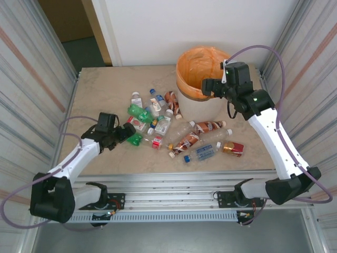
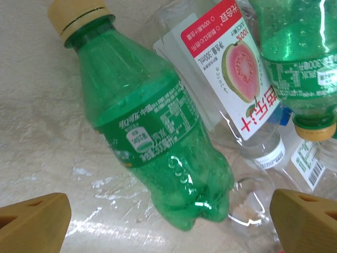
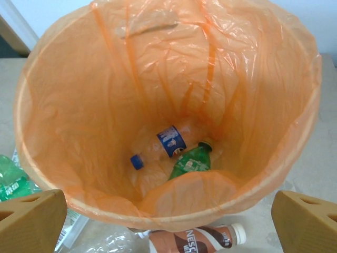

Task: Put the plastic bottles in the bin

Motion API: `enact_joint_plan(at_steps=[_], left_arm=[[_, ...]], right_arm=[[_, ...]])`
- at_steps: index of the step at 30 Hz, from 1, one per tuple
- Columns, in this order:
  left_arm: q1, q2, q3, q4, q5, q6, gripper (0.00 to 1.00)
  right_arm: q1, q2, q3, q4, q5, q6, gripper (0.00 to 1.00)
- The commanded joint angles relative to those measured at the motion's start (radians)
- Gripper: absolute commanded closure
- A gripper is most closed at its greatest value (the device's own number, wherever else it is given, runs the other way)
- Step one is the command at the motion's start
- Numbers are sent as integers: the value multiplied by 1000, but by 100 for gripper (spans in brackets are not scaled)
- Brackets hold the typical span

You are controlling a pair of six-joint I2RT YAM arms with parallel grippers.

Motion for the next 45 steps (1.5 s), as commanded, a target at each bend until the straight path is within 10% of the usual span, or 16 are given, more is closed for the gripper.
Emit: enact_joint_plan(at_steps=[1, 30, 45], left_arm=[[2, 38, 17, 56, 18, -23, 3], [34, 212, -62, 118, 9, 20, 22], [84, 121, -98, 104, -5, 52, 58]], right_arm=[[7, -26, -13, 9, 29, 30, 2], [47, -44, -73, 53, 18, 77, 2], [84, -21, -87, 82, 33, 96, 2]])
